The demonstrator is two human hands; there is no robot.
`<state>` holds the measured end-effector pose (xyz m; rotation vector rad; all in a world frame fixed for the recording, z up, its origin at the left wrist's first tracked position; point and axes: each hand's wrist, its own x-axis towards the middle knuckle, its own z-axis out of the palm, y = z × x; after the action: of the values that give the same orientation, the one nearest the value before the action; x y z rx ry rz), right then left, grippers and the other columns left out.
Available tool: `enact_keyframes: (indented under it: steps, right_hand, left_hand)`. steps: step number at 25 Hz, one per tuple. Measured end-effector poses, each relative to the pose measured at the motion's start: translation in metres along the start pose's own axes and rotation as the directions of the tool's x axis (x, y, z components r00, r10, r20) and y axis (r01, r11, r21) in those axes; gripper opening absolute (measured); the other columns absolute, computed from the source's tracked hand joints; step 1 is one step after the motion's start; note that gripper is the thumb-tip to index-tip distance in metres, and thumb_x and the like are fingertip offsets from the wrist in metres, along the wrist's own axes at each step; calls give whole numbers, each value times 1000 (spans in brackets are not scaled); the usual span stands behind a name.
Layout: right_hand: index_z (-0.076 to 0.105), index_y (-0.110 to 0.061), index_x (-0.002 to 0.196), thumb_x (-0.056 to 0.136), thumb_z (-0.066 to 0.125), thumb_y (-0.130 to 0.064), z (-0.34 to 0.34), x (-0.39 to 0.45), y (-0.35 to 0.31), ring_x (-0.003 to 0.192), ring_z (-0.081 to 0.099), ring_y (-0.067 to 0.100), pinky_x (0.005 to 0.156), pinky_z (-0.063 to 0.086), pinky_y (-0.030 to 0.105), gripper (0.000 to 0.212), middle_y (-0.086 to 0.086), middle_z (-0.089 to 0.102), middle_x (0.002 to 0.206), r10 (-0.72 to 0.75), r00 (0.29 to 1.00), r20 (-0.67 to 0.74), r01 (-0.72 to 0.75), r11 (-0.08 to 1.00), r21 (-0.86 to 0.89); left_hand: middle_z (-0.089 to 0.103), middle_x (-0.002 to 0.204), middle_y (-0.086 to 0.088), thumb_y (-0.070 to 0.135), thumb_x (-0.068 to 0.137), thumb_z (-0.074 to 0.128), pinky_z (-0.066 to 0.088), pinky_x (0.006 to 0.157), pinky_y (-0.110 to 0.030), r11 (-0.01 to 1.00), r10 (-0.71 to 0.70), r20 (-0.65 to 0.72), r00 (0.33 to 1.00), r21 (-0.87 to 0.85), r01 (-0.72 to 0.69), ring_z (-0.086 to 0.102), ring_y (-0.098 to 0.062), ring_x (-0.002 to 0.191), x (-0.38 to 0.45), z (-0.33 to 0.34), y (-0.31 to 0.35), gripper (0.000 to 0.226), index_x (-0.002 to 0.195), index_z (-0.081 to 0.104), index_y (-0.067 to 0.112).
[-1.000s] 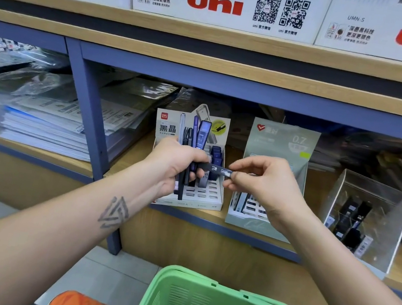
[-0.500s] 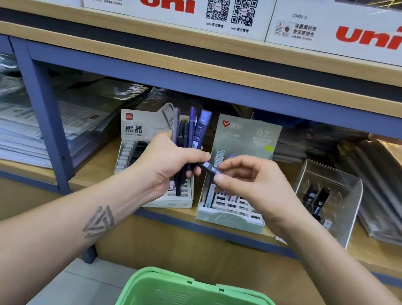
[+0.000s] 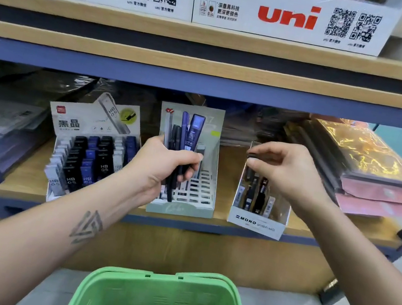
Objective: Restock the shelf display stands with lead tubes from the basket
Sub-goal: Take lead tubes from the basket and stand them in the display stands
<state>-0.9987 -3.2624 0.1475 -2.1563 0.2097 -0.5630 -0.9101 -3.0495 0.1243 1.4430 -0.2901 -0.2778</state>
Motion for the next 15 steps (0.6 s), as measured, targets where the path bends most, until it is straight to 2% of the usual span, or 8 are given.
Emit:
enact_keyframes:
  steps: [3, 6, 11, 13, 15]
  right_hand:
    - [80, -20, 101, 83, 82, -19, -20, 7, 18, 87, 70, 6, 84, 60, 31, 18, -8, 75, 92, 20, 992, -127, -25, 999, -40]
    - [78, -17, 102, 83, 82, -17, -31, 13, 30, 84, 68, 8, 82, 59, 34, 20, -7, 72, 89, 2, 977, -214, -35, 988, -148]
    - [76, -17, 100, 84, 81, -17, -34, 15, 47, 80, 62, -1, 67, 45, 11, 17, -6, 71, 88, -46, 973, -227, -24, 954, -298]
    - [77, -17, 100, 86, 80, -17, -32, 15, 51, 80, 62, 2, 68, 45, 10, 15, -4, 72, 91, -70, 971, -229, -9, 944, -329]
    - [78, -16, 101, 87, 79, -16, -27, 16, 53, 82, 64, 8, 74, 52, 20, 15, -2, 73, 92, -108, 972, -210, 26, 933, -358]
  left_hand:
    - [63, 70, -18, -1, 83, 73, 36, 46, -25, 1000, -31, 33, 999, -1, 31, 51, -22, 52, 3, 15, -6, 12, 90, 66, -7]
    - [64, 69, -17, -1, 83, 73, 37, 46, -25, 997, -77, 43, 996, -5, 77, 52, -21, 52, 7, 30, -10, 11, 90, 66, -7]
    - [65, 68, -16, 0, 83, 74, 37, 44, -23, 986, -167, 52, 985, 2, 167, 52, -19, 50, 13, 53, -18, 10, 82, 66, -6]
    - [65, 67, -16, -1, 83, 74, 37, 44, -24, 982, -189, 62, 980, 4, 189, 53, -18, 49, 14, 62, -21, 11, 86, 65, -7]
    - [66, 65, -15, -1, 82, 74, 38, 44, -23, 979, -201, 64, 978, 0, 201, 53, -18, 49, 15, 67, -25, 17, 93, 65, -10]
